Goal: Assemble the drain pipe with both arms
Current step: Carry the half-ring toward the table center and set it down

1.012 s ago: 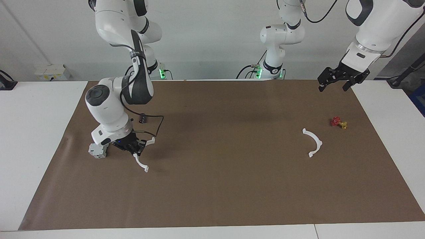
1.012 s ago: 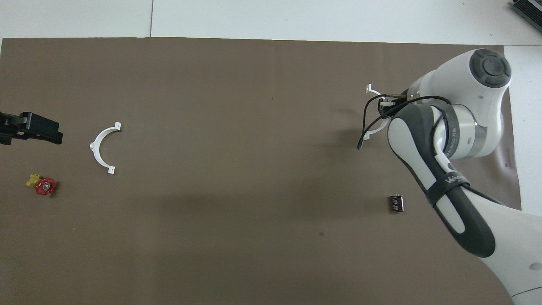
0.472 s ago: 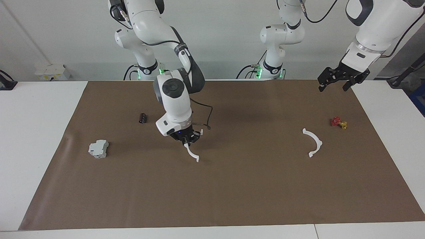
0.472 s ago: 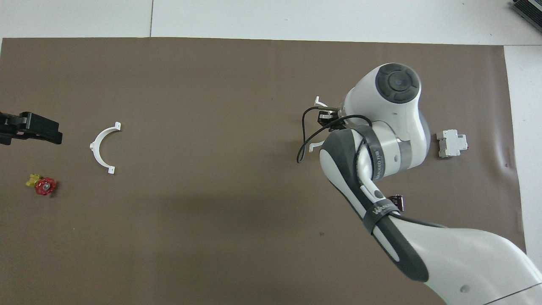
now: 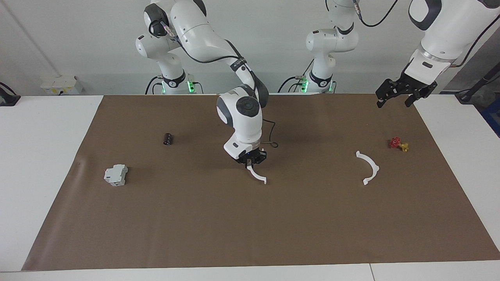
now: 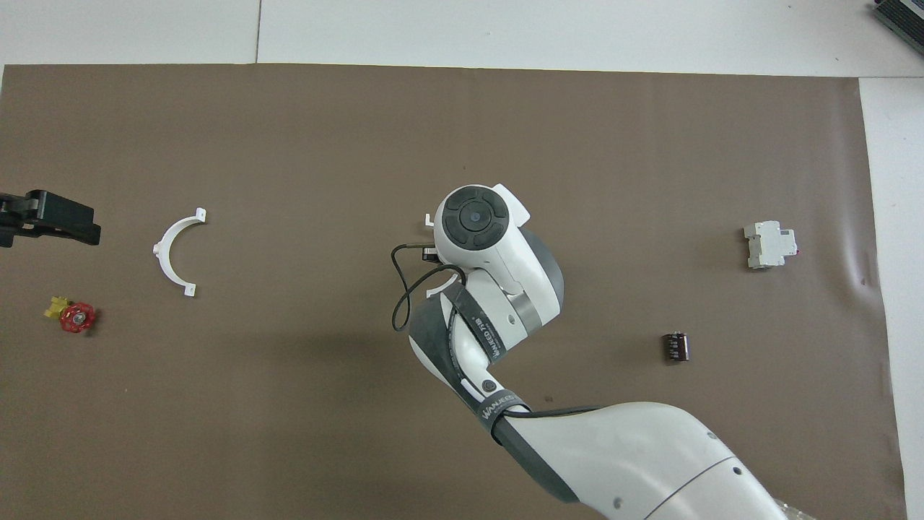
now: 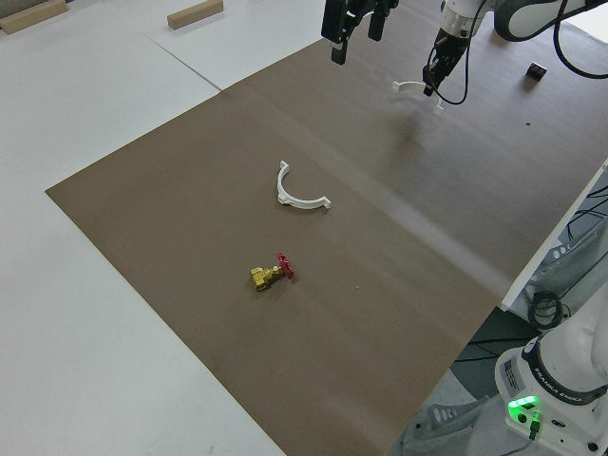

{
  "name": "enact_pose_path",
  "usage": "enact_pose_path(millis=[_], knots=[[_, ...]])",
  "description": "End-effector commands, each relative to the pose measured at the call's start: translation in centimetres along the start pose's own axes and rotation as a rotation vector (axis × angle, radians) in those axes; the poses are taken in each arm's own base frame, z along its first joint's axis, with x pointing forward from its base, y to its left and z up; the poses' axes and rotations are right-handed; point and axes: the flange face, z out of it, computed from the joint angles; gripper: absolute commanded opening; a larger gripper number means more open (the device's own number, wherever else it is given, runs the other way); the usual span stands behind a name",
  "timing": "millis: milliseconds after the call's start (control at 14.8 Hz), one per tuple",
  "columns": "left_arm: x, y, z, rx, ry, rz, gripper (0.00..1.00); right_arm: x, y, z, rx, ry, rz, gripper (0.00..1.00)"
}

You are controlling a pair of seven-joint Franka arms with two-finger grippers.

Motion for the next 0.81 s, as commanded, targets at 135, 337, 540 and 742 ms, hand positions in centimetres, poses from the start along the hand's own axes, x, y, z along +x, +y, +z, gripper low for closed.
enact_pose_path(millis=[135, 337, 540, 742], knots=[[-0.5, -0.2, -0.2, -0.004, 0.017, -0.003, 1.0, -0.4, -0.5, 0.4, -0.021, 0.023, -0.021, 0.0], [-0.5, -0.2, -0.2, -0.002, 0.017, -0.003, 1.0, -0.7, -0.4, 0.8, -0.019, 0.013, 0.05, 0.0], [-0.5, -0.2, 0.0, -0.002, 0.013, -0.003, 1.0, -0.9, -0.2, 1.2, -0.025, 0.007, 0.069, 0.0], [-0.5, -0.2, 0.0, -0.004, 0.02, -0.003, 1.0, -0.9, -0.1, 1.2, -0.025, 0.018, 0.05, 0.0]])
